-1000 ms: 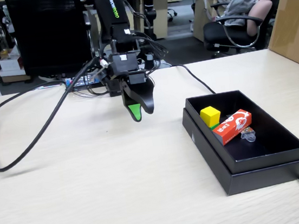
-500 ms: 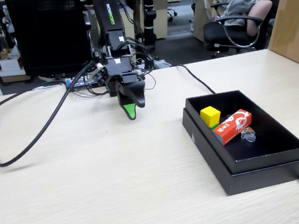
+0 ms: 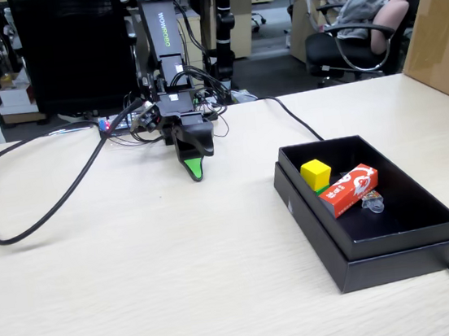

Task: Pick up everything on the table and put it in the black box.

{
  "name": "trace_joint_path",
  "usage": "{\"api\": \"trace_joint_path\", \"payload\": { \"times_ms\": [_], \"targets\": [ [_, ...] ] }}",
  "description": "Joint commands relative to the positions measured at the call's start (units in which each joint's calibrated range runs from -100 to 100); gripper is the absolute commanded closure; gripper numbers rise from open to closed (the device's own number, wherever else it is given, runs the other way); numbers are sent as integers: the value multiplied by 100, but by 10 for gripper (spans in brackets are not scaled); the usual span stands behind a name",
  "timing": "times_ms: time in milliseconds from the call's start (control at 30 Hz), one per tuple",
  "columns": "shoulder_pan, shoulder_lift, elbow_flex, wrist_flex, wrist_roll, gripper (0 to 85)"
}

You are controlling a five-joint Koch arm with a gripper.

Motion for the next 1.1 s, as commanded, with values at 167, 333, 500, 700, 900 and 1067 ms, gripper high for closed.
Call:
{"api": "trace_joint_path", "payload": {
  "times_ms": [167,333,500,700,900,1067],
  "targets": [
    [15,544,-287,741,78,354],
    [29,728,-296,750,78,350],
    [5,728,-323,750,78,363],
    [5,693,-369,750,73,363],
    [0,693,-378,750,73,363],
    [0,693,-378,750,73,363]
  ]
}}
